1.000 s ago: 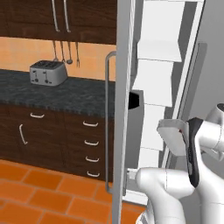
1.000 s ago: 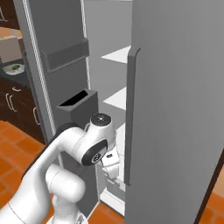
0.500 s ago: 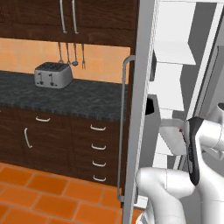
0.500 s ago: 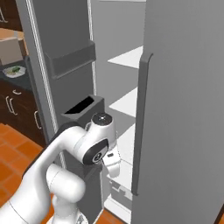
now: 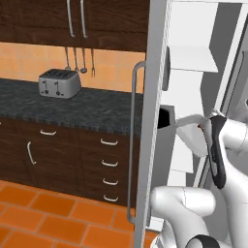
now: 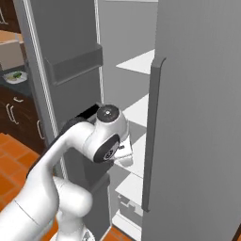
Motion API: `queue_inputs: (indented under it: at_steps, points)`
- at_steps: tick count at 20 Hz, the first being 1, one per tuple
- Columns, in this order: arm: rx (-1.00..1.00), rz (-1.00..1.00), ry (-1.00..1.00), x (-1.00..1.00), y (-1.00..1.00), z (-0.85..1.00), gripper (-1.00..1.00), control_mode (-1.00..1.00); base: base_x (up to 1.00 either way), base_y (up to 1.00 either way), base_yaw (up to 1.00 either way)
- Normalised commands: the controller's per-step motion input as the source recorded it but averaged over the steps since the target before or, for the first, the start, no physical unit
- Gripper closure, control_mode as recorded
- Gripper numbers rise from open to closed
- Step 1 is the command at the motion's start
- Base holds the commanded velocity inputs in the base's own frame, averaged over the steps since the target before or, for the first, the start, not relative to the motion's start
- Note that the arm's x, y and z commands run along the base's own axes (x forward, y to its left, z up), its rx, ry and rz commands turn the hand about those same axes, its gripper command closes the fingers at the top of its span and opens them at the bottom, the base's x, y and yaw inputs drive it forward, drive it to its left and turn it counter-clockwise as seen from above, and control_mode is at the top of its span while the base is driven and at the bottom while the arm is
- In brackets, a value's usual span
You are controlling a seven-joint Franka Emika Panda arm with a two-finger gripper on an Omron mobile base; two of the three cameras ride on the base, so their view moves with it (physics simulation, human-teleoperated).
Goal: Take the meat container that has the chicken drumstick and place it on the second highest rack of the freezer. Then take the vegetable container that has the potato and broccoli and place it on the highest rack of the freezer.
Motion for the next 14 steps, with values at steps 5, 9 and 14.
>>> queue_inputs:
  at_steps: [5, 9, 14]
  points:
    - [-0.03, -0.21, -0.21, -0.39, -0.43, -0.06, 1.00, -1.00, 0.00, 0.00, 0.00]
    - [-0.01, -0.13, -0.35, 0.45, 0.23, 0.29, 1.00, -1.00, 0.00, 0.00, 0.00]
    - [-0.02, -0.10, -0.12, 0.97, 0.25, 0.20, 1.00, -1.00, 0.00, 0.00, 0.00]
